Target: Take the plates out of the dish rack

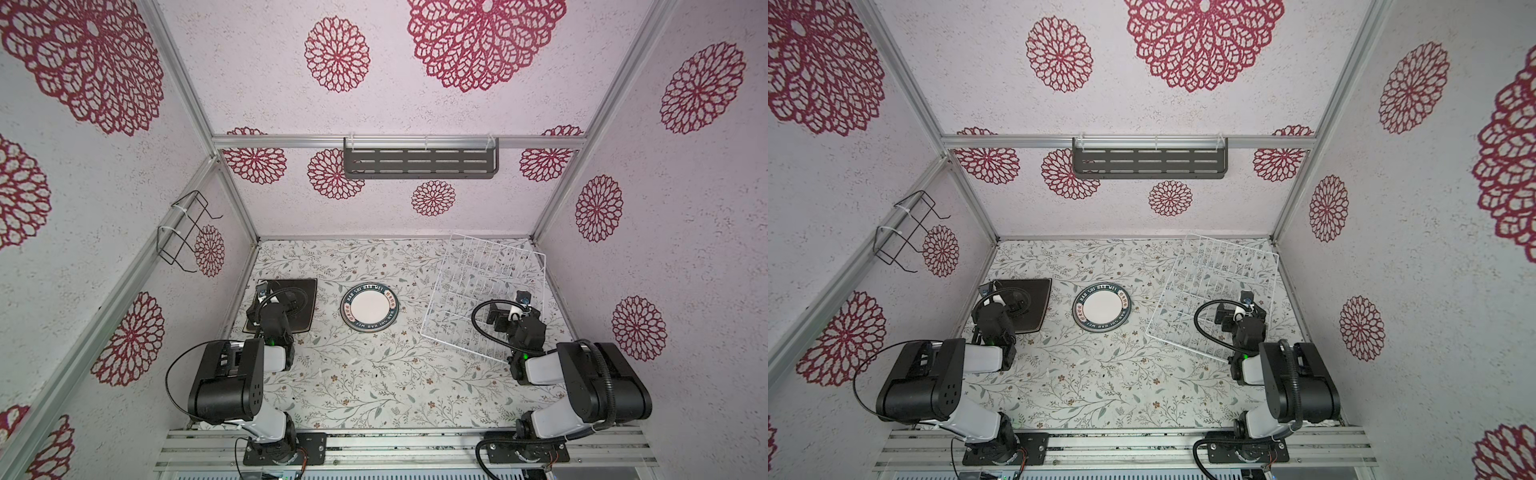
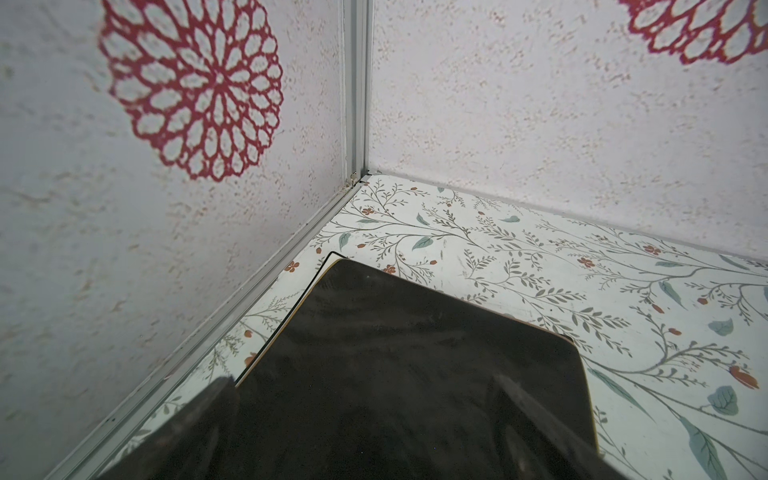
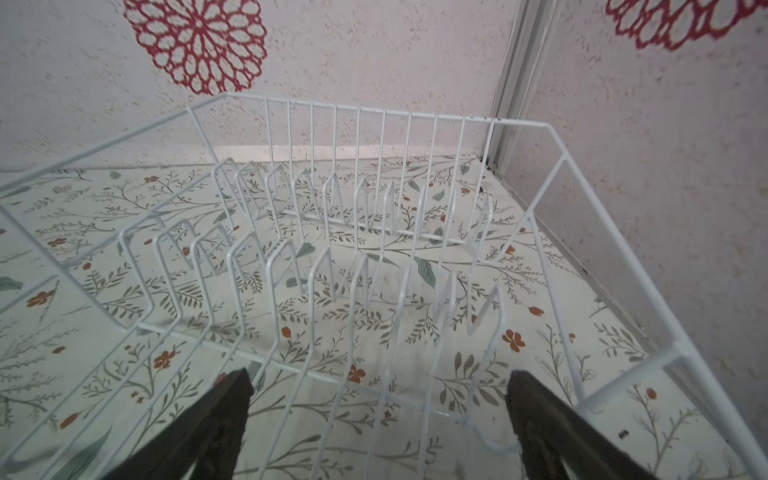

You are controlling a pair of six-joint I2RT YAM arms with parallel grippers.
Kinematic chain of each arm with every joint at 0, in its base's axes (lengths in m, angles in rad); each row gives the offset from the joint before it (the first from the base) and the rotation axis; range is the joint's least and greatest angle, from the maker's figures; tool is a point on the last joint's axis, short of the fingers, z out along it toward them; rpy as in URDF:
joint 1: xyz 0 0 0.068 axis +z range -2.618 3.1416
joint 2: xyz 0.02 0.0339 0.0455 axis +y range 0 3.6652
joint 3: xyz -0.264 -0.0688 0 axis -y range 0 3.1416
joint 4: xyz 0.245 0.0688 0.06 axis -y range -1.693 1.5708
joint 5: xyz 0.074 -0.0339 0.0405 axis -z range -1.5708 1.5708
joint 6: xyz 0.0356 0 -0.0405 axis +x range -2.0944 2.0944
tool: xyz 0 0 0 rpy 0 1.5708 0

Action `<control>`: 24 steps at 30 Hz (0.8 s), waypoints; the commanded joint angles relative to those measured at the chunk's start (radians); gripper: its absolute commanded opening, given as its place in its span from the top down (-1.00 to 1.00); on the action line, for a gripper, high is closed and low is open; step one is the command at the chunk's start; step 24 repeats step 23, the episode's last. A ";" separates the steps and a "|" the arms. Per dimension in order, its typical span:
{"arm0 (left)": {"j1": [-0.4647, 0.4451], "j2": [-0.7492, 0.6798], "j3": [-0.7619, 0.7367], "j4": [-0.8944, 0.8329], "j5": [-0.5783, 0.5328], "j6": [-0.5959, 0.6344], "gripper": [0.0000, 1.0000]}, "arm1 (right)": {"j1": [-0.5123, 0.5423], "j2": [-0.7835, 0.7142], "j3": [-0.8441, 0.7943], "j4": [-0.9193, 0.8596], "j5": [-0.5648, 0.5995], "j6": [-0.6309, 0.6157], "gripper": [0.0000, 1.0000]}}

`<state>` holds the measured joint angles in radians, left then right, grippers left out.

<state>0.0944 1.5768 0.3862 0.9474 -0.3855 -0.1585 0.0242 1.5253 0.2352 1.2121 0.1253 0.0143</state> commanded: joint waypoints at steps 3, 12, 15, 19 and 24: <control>0.001 -0.014 0.015 -0.006 0.006 -0.001 -0.95 | -0.005 0.008 0.005 0.009 0.034 -0.004 -0.98; 0.002 -0.014 0.015 -0.006 0.005 -0.001 -0.95 | -0.005 0.010 0.024 -0.022 0.064 0.006 -0.98; 0.002 -0.014 0.015 -0.006 0.007 -0.002 -0.95 | -0.005 0.012 0.026 -0.022 0.064 0.006 -0.98; 0.002 -0.014 0.015 -0.006 0.007 -0.001 -0.95 | -0.001 0.015 0.029 -0.029 0.067 0.004 -0.98; 0.002 -0.014 0.015 -0.006 0.007 -0.001 -0.95 | -0.001 0.010 0.025 -0.023 0.065 0.006 -0.98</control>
